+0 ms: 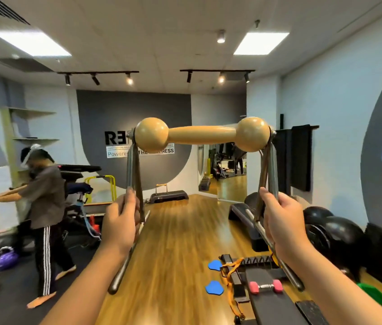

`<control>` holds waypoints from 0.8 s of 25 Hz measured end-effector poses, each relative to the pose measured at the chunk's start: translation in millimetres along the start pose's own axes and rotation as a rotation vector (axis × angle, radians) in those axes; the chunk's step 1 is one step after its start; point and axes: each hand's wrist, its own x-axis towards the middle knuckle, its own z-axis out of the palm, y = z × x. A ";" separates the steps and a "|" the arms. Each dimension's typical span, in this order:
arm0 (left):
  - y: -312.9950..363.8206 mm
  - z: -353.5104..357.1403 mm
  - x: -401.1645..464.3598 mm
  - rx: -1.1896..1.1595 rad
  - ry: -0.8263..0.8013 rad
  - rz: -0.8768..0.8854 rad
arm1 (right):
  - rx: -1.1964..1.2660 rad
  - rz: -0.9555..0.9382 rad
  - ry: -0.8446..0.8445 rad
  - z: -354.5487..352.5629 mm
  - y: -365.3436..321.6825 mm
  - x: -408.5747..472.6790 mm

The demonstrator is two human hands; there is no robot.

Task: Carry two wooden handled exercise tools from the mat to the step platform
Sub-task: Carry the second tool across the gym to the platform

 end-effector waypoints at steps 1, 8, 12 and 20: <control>-13.9 -6.0 16.7 0.011 0.013 0.008 | -0.004 -0.007 0.001 16.7 12.8 12.2; -89.6 -7.3 118.6 0.017 0.033 0.021 | 0.035 0.032 -0.002 105.2 104.8 106.9; -129.2 27.9 185.7 0.047 0.074 -0.002 | 0.072 0.050 -0.013 136.8 149.3 189.9; -207.0 80.9 320.9 0.069 0.143 -0.008 | 0.119 0.073 -0.097 204.8 232.6 349.6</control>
